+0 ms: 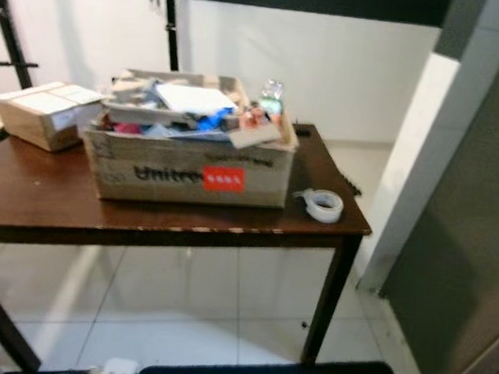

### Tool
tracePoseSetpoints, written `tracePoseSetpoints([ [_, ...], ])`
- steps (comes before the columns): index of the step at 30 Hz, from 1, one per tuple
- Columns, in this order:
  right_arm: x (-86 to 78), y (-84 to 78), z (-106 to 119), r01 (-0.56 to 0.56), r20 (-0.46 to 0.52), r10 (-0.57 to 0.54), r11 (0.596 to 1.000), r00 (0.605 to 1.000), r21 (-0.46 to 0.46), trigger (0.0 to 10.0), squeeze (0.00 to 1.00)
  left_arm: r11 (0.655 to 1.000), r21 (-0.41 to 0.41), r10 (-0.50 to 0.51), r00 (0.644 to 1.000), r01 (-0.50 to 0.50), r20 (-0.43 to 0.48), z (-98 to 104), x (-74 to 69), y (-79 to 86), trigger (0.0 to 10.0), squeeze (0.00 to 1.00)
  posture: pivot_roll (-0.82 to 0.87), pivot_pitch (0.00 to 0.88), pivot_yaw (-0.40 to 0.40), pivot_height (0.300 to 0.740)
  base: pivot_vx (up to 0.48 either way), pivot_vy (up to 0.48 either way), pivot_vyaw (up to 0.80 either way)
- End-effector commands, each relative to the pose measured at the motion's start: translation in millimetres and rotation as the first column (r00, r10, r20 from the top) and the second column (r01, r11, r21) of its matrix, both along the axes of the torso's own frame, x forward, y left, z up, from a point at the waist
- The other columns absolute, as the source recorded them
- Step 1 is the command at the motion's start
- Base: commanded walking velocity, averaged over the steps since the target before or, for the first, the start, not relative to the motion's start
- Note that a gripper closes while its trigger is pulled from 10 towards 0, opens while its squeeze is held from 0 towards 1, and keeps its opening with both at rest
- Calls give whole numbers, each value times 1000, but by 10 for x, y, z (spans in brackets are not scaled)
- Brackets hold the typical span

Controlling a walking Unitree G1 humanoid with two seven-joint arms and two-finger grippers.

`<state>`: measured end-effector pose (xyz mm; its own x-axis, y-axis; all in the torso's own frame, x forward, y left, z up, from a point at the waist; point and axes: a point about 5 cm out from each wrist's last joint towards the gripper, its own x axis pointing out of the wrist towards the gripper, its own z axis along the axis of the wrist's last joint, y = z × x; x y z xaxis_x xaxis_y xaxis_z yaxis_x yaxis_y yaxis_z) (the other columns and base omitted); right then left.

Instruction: Picking trash to rubbish bin

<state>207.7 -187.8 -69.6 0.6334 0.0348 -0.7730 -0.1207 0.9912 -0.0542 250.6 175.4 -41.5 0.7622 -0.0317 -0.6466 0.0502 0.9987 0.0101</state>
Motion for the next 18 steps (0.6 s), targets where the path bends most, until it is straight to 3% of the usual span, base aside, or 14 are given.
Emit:
tracePoseSetpoints([
  [1,-89,39,-58,-7,-36,7,1000,999,4,10000,0,1000,5,12,999,-12,-37,-69,-96,40,10000,0,-93,103,-10,740,0,0,0],
  [18,-84,85,-60,-40,-35,40,999,999,-2,10000,0,999,-38,10,1000,-11,-11,-41,-58,-1,10000,0,-89,103,-14,740,0,0,0],
])
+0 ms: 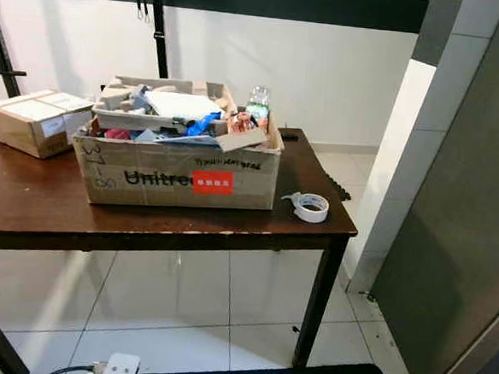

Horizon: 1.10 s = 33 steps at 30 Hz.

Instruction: Picking trash to rubbish bin

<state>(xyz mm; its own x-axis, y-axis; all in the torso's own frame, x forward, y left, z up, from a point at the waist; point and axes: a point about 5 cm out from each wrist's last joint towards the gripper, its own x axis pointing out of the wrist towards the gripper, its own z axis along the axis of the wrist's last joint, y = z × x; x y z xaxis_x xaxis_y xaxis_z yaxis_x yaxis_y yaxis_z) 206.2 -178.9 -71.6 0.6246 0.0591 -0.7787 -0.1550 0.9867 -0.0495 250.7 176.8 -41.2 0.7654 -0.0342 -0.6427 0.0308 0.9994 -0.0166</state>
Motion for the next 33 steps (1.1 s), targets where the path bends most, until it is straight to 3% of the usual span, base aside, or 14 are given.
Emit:
tracePoseSetpoints([
  [1,-69,-4,-40,-6,-26,6,1000,1000,-6,10000,0,1000,-11,-9,1000,9,-14,-43,-59,-15,10000,0,-89,103,-14,740,0,0,0],
  [33,-55,45,-35,3,-14,-3,1000,1000,23,10000,0,999,-20,-38,999,37,-22,-78,-125,1,10000,16,-79,96,-19,740,0,0,0],
])
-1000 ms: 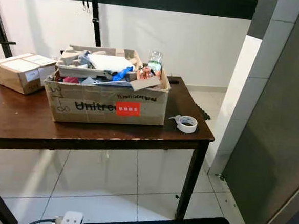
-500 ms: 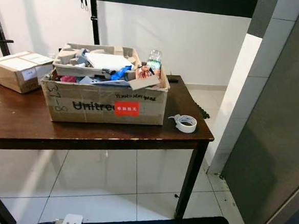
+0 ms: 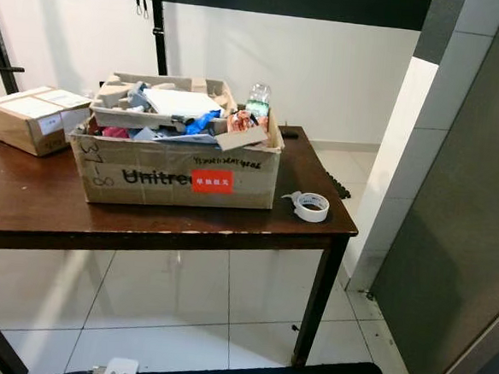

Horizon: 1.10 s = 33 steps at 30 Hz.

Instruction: Picking trash to rubbish bin

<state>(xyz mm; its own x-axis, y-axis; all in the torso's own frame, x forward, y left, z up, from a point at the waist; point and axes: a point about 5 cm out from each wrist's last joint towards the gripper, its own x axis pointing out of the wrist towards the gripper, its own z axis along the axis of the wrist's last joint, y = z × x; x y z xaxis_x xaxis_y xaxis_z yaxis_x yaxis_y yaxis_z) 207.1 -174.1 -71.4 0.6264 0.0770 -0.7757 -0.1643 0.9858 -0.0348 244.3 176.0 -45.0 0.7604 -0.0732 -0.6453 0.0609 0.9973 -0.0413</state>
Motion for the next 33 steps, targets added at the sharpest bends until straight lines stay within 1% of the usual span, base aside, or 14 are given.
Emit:
tracePoseSetpoints([
  [1,-61,3,-35,13,-17,-12,1000,1000,9,10000,0,1000,4,-7,1000,8,-17,-40,-63,13,10000,20,-78,97,-19,740,244,0,0],
  [14,-42,27,-27,5,-14,-5,1000,1000,15,10000,0,1000,2,-2,1000,2,-13,-41,-77,48,10000,12,-68,102,-24,740,307,0,0],
  [33,-51,25,-32,9,-16,-9,1000,1000,14,10000,0,1000,1,-5,1000,5,-13,-39,-77,53,10000,4,-69,102,-21,740,320,0,0],
])
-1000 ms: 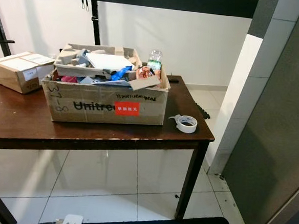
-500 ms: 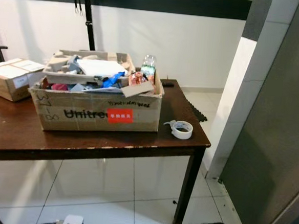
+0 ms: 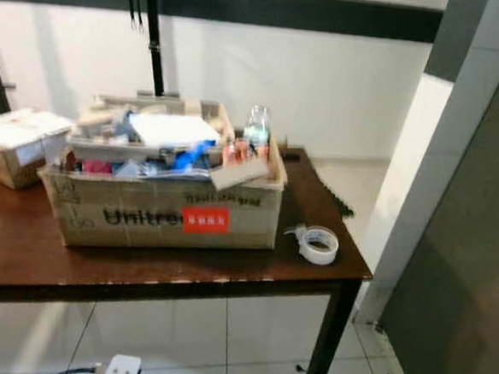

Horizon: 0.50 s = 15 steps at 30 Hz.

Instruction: Picking trash to rubbish bin

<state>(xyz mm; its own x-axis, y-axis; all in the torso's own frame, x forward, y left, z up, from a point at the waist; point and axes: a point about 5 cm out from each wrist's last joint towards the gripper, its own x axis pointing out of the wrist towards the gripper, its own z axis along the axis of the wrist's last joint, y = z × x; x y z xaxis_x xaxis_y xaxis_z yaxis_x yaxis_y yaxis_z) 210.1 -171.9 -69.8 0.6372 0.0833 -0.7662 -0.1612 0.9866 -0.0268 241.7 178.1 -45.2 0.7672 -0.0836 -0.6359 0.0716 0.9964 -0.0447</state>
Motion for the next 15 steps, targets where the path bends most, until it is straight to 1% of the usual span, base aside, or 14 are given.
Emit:
tracePoseSetpoints([
  [1,-79,6,-48,6,-29,-6,1000,1000,3,10000,0,1000,6,5,1000,-5,-24,-37,-50,34,10000,8,-69,102,-21,740,319,0,0],
  [12,-65,-5,-39,8,-26,-8,1000,1000,3,10000,0,1000,11,6,1000,-6,-24,-33,-43,37,10000,0,-70,104,-20,740,316,0,0],
  [15,-66,-8,-39,9,-26,-9,1000,1000,2,10000,0,997,68,22,1000,-21,-15,-31,-43,58,10000,0,-72,105,-20,740,0,0,0],
])
